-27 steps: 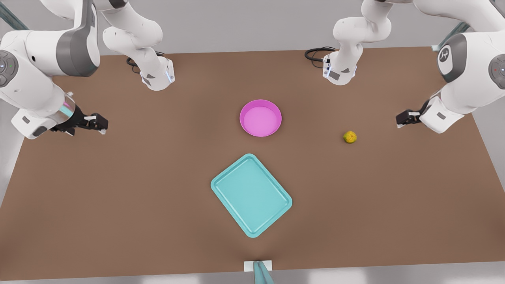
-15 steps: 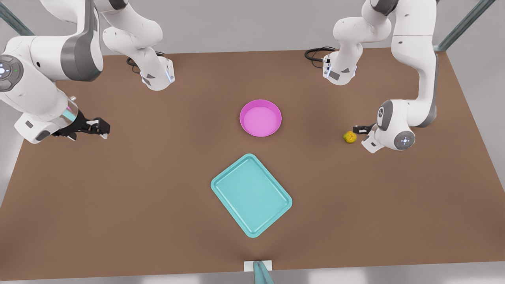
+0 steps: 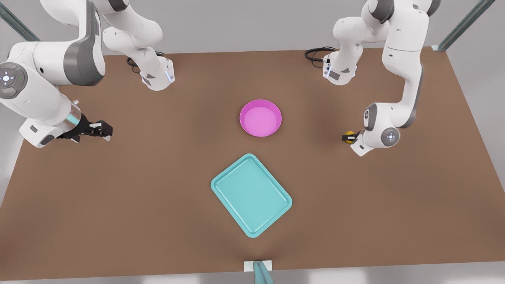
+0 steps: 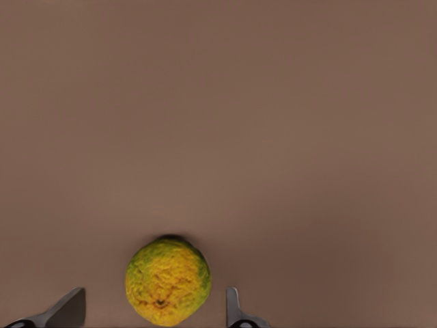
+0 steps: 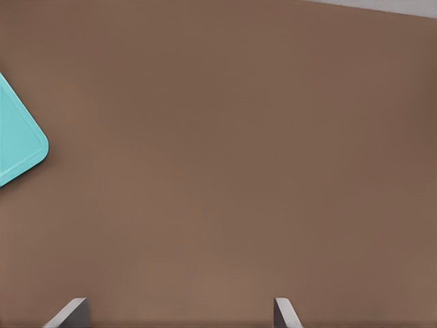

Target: Place the orange on the plate with the left arm and the plate on the tray with the right arm

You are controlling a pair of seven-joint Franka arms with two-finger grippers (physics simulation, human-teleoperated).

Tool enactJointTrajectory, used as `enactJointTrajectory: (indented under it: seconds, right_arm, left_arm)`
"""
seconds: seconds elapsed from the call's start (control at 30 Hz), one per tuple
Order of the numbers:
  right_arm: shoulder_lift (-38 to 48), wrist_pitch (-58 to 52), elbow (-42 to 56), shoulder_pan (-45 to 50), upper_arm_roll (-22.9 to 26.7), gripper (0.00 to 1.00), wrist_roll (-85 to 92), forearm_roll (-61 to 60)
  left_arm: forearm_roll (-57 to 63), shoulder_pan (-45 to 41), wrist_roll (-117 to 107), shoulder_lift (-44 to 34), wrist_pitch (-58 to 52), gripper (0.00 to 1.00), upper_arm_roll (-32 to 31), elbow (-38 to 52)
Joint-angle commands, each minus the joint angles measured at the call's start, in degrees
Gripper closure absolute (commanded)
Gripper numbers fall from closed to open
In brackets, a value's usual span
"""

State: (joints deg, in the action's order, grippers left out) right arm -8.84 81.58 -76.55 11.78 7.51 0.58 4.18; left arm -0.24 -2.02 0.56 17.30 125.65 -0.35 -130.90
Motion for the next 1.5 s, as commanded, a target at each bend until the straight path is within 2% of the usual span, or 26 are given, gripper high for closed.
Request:
enactJointTrajectory:
  seconds: [0.0,0.47,0.5,0.53,0.57,0.6,0.77,0.8,0.83,1.0,1.07,1.13,1.2,1.27,1.4,1.47]
  right_arm:
    - [-0.04,-0.19,0.0,0.0,0.04,0.0,0.12,-0.05]
    - [-0.3,-0.28,-0.35,0.0,0.04,0.0,0.04,-0.13]
    - [-0.3,-0.28,-0.35,0.0,0.04,0.0,0.12,-0.13]
    - [-0.3,-0.28,-0.79,0.0,0.04,0.0,0.04,-0.13]
    - [-0.3,-0.28,-0.79,0.0,0.04,0.0,0.04,-0.22]
    - [-0.3,-0.28,-0.79,0.0,0.04,0.0,0.04,-0.22]
    - [-0.39,-0.19,-0.79,0.0,0.04,0.0,0.12,-0.22]
    - [-0.39,-0.19,-0.79,0.0,0.04,0.0,0.12,-0.22]
    - [-0.39,-0.28,-0.79,-0.09,0.04,0.0,0.12,-0.22]
    - [-0.39,-0.19,-0.79,-0.09,0.04,0.0,0.21,-0.22]
    - [-0.74,-0.1,-0.7,-0.09,0.04,0.0,0.21,-0.31]
    - [-0.74,-0.1,-0.7,-0.09,0.04,0.0,0.21,-0.31]
    - [-0.74,0.07,-0.7,-0.09,0.04,0.0,0.21,-0.31]
    - [-0.83,0.25,-0.79,-0.09,0.04,0.0,0.21,-0.31]
    - [-0.83,0.25,-0.79,-0.09,0.04,0.0,0.21,-0.31]
    - [-0.83,0.34,-0.79,-0.09,0.04,0.0,0.21,-0.31]
  left_arm:
    - [-0.03,0.0,4.45,1.69,4.42,0.0,0.0,0.03]
    - [-0.03,-0.18,4.28,3.36,5.74,0.0,0.0,-1.72]
    - [-0.03,-0.18,4.28,3.36,5.74,0.15,0.0,-1.81]
    - [-0.03,-0.09,4.28,3.45,5.74,0.26,0.0,-1.81]
    - [-0.03,-0.18,4.28,3.62,5.74,0.26,0.0,-1.72]
    - [-0.03,-0.18,4.28,3.62,5.74,0.31,0.0,-1.72]
    - [-0.03,-0.18,4.19,3.62,5.66,0.31,0.09,-1.63]
    - [-0.03,-0.18,3.84,3.53,5.31,0.36,0.09,-1.63]
    - [-0.03,-0.18,3.57,3.09,4.69,0.38,0.09,-1.63]
    - [-0.03,-0.44,3.22,2.83,3.64,0.38,0.09,-1.2]
    - [-0.03,-5.88,-3.45,-0.33,-1.54,0.38,0.09,1.17]
    - [-0.03,-6.5,-5.3,-1.92,-7.26,0.38,-1.14,3.28]
    - [-0.03,-14.32,-11.72,-0.34,-13.58,0.38,-2.64,9.69]
    - [-2.92,-23.37,-16.11,1.77,-19.04,0.38,-2.64,16.47]
    - [-6.0,-41.3,-30.35,11.7,-18.78,0.38,-2.64,28.68]
    - [-6.18,-46.23,-35.45,16.28,-18.6,0.38,-2.64,33.87]
